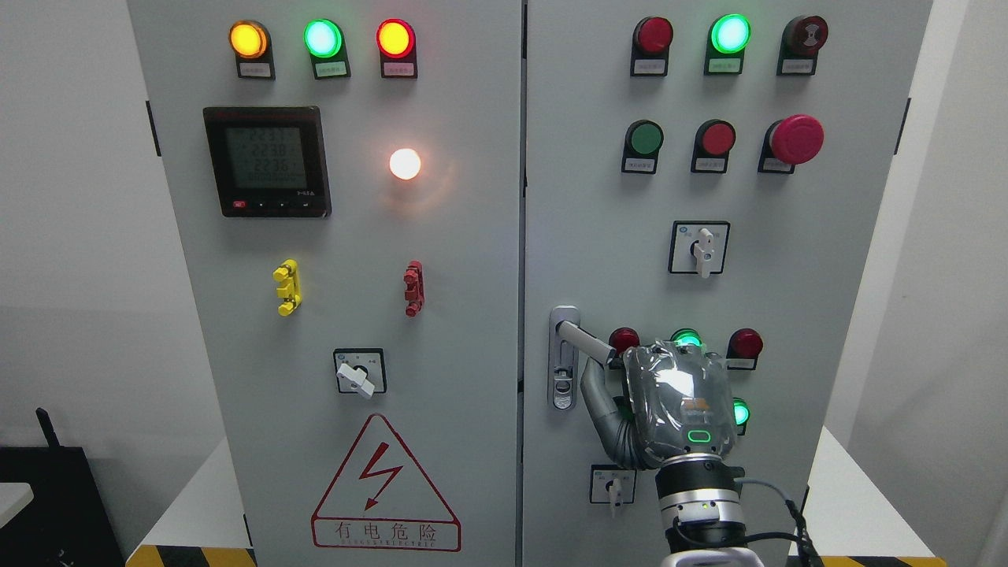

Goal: Release door handle

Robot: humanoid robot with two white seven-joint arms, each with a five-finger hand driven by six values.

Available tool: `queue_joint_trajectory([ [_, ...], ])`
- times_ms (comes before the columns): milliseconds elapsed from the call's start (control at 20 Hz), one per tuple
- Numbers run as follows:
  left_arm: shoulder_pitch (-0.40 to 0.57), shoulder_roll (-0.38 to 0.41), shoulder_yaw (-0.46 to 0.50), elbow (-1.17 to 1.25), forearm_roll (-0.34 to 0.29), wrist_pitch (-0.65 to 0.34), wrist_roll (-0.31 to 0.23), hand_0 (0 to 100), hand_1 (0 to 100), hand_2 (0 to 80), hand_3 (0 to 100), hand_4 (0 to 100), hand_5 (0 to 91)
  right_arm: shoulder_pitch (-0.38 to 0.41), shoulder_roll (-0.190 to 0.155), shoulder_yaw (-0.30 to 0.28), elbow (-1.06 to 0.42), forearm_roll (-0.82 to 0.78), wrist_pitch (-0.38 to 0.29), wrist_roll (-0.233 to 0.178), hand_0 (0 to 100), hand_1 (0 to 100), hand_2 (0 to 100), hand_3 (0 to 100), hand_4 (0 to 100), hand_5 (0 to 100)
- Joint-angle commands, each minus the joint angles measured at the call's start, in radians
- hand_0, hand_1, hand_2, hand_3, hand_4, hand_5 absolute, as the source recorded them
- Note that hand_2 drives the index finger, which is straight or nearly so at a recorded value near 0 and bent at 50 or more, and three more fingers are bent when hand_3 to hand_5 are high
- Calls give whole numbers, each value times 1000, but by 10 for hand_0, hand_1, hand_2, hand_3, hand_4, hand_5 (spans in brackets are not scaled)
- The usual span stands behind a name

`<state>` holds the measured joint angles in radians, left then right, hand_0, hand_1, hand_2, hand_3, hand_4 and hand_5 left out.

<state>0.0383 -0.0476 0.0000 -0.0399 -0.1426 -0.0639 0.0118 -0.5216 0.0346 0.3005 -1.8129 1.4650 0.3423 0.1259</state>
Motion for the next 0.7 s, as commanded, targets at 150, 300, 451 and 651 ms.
queue_joint_trajectory([
  [150, 0, 0, -25, 0, 0, 3, 0, 120, 389, 0, 0, 0, 0, -2, 1, -6, 0, 0, 0, 0, 651, 0, 1000, 1000, 921, 974],
  [300, 0, 0, -25, 0, 0, 3, 0, 120, 389, 0, 0, 0, 0, -5, 1, -12, 0, 0, 1, 0, 651, 0, 1000, 1000, 920, 974],
  [451, 0, 0, -25, 0, 0, 1, 0, 120, 389, 0, 0, 0, 0, -6, 1, -14, 0, 0, 0, 0, 652, 0, 1000, 1000, 921, 974],
  [651, 0, 0, -25, 0, 0, 3, 0, 120, 389, 0, 0, 0, 0, -6, 1, -14, 1, 0, 0, 0, 652, 0, 1000, 1000, 921, 974],
])
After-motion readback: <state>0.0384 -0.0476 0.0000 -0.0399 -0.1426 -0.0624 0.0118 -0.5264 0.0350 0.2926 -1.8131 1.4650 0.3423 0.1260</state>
